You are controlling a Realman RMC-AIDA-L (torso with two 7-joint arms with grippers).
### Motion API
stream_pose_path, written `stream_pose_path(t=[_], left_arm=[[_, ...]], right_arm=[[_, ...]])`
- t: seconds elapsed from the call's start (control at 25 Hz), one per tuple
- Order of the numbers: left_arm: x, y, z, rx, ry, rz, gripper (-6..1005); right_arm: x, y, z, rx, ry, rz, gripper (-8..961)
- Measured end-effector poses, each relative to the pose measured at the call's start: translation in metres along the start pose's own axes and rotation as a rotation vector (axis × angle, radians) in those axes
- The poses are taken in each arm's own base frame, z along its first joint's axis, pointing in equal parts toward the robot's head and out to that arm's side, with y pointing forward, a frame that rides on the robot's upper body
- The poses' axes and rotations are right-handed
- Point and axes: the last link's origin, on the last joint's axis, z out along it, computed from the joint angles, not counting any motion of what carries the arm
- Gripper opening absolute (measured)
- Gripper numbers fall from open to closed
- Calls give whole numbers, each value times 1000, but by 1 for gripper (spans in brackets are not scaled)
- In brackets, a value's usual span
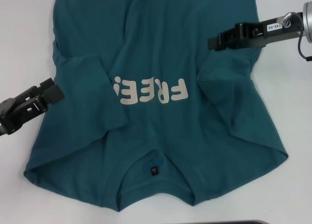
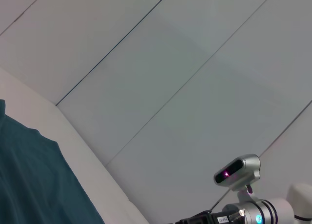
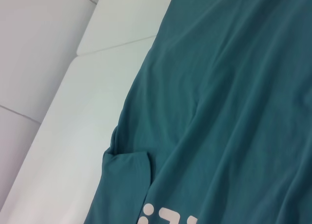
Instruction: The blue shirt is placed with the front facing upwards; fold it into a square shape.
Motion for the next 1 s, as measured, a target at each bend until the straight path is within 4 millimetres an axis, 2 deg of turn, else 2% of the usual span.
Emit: stream_pose_path(t=[0.16,0.4,0.6,0.72,0.8,1.0], left_arm=[[1,0,0,-1,0,1,899],[1,-1,-1,1,-1,1,900],[0,0,-3,6,-1,2,900],[1,0,-8,13,-3,10,900],[3,-1,-12,16,-15,18,900],[9,3,-20,-12,-61,97,899]], right_arm=[[-3,2,0,-10,4,-2,234],[-2,-3,-6,38,70,-47,499],[-3,-11,-19,44,36,-115,721],[1,-10,-23,-4,-9,-269,803],[9,-6,-25,-55,-58,-437,858],[37,6,-34,-156,-262,-816,852]])
